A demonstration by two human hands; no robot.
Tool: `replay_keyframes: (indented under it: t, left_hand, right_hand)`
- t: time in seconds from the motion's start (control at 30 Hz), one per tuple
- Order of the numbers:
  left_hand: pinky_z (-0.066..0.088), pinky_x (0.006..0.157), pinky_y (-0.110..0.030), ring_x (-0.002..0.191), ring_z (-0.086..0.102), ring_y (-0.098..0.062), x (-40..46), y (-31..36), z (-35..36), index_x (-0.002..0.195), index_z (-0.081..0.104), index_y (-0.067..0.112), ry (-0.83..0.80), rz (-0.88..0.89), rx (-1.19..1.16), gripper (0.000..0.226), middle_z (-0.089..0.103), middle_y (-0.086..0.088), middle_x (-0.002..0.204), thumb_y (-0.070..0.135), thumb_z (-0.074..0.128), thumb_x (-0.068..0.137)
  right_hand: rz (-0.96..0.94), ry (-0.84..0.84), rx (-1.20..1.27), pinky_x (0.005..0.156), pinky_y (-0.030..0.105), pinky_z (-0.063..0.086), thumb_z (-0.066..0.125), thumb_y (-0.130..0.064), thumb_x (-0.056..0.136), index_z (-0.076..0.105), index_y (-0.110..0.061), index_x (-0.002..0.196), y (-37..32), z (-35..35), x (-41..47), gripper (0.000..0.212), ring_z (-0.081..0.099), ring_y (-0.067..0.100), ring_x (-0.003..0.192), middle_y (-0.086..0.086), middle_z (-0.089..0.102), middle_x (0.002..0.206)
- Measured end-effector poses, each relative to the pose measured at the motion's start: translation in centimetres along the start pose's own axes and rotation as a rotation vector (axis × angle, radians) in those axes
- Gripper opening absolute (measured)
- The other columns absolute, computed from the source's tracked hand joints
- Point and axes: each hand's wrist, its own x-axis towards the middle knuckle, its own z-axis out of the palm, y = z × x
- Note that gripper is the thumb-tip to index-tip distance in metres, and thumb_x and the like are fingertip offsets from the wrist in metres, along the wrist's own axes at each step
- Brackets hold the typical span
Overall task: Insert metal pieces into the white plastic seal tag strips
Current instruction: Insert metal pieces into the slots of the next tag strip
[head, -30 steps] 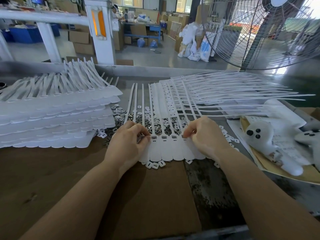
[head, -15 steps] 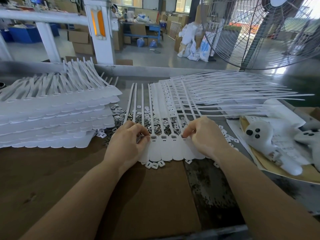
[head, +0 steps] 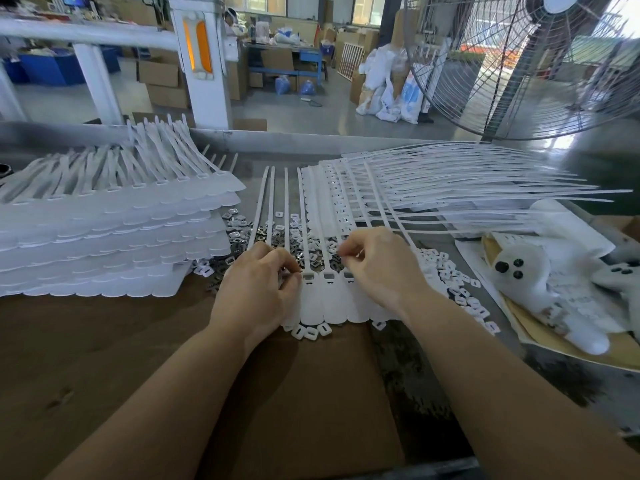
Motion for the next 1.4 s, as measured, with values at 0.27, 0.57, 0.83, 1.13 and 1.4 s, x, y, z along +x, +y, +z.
replay_keyframes:
  t: [0.27,0.57,0.83,1.13,1.4]
  left_hand:
    - [0.040,0.090,-0.031,0.093,0.038,-0.007,-0.1,0.1,0.0,0.097,0.063,0.026,0.009,0.001,0.021,0.013,0.045,0.010,0.096,0.033,0.055,0.089]
    - [0.036,0.090,-0.028,0.100,0.043,-0.010,0.0,0.1,-0.1,0.099,0.063,0.026,0.004,0.002,0.018,0.014,0.045,0.011,0.098,0.033,0.056,0.089]
    - [0.038,0.089,-0.028,0.091,0.038,-0.006,0.1,-0.1,0.0,0.099,0.061,0.025,0.014,0.003,-0.006,0.013,0.044,0.012,0.095,0.032,0.057,0.088]
    - [0.036,0.073,-0.026,0.082,0.041,-0.010,0.2,-0.1,-0.1,0.088,0.049,0.021,0.049,0.008,-0.038,0.014,0.043,0.012,0.083,0.028,0.060,0.086]
    - [0.035,0.072,-0.025,0.082,0.041,-0.009,0.2,-0.3,0.0,0.090,0.050,0.020,0.057,0.022,-0.043,0.014,0.041,0.015,0.081,0.028,0.061,0.085]
  right_hand:
    - [-0.020,-0.032,-0.161,0.080,0.027,0.047,0.057,-0.023,0.089,0.070,-0.017,0.099,-1.6,3.1,1.8,0.018,0.059,0.018,0.091,0.002,0.059,0.104]
    - [0.019,0.008,-0.206,0.080,0.033,0.053,0.057,-0.015,0.089,0.071,-0.018,0.097,-2.0,3.5,2.3,0.016,0.062,0.018,0.087,0.002,0.066,0.102]
    - [0.008,0.029,-0.062,0.085,0.028,0.046,0.060,-0.020,0.089,0.067,-0.023,0.104,-2.3,3.0,2.0,0.017,0.058,0.017,0.093,-0.003,0.051,0.104]
    - [0.045,-0.143,-0.076,0.090,0.039,0.046,0.066,-0.026,0.083,0.073,-0.025,0.091,-4.0,3.3,2.4,0.010,0.059,0.018,0.098,-0.003,0.066,0.100]
    - [0.061,-0.124,-0.038,0.092,0.042,0.045,0.063,-0.023,0.087,0.068,-0.019,0.095,-4.0,3.9,2.4,0.011,0.059,0.019,0.096,-0.001,0.065,0.100]
